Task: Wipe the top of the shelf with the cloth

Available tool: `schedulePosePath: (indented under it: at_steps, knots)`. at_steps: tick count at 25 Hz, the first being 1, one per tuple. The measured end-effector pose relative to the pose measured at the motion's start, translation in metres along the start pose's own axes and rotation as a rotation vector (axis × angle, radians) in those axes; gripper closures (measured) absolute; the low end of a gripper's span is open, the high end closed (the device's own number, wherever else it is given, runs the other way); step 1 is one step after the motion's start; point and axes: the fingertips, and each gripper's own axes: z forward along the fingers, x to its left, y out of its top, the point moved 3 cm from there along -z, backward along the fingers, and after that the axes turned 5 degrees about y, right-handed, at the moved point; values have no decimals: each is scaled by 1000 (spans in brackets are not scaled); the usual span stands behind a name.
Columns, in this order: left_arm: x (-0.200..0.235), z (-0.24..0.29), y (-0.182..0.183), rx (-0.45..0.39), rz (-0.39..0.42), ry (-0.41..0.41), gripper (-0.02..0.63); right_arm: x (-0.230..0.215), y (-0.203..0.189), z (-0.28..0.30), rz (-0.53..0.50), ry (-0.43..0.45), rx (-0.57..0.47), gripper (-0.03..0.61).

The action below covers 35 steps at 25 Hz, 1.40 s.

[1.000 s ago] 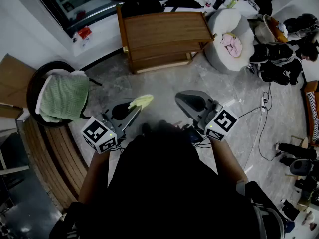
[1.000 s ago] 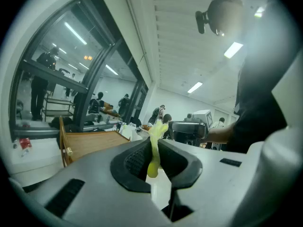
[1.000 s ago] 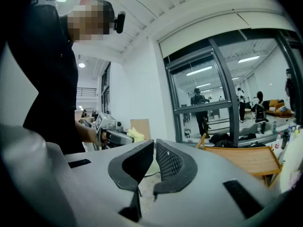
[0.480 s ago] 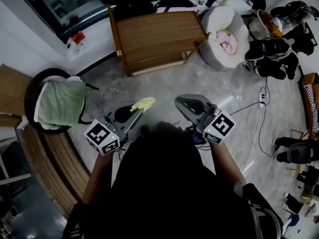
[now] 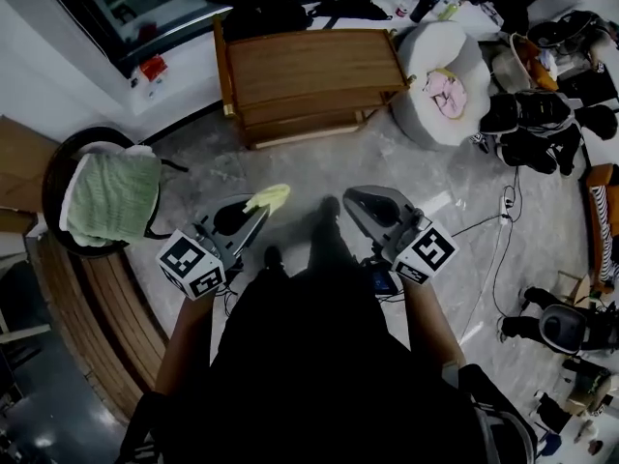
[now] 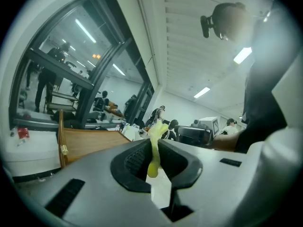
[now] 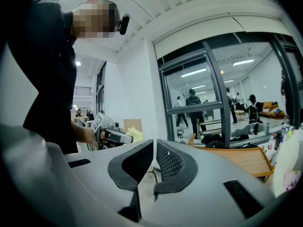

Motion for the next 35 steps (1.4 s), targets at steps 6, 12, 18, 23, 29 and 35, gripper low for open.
schedulePosePath:
  at_steps: [6, 12, 18, 23, 29, 35]
  knots:
    - [26, 45, 12, 13, -24, 79, 575, -64, -5, 8, -4, 74, 9, 545]
    - [47, 127, 34, 6, -50, 119, 575, -155, 5, -2, -35, 125, 3, 545]
    - [52, 199, 60, -18, -111, 182, 575, -227, 19, -18, -21, 207, 7, 545]
    - [59, 227, 81, -43, -91, 222, 575, -271, 27, -9, -44, 256, -3, 545]
    - [84, 240, 99, -58, -64, 266, 575, -298, 33, 13, -41, 272, -44, 545]
    - [133, 254, 103, -47, -64, 256, 575, -333, 31, 42, -16, 242, 2, 545]
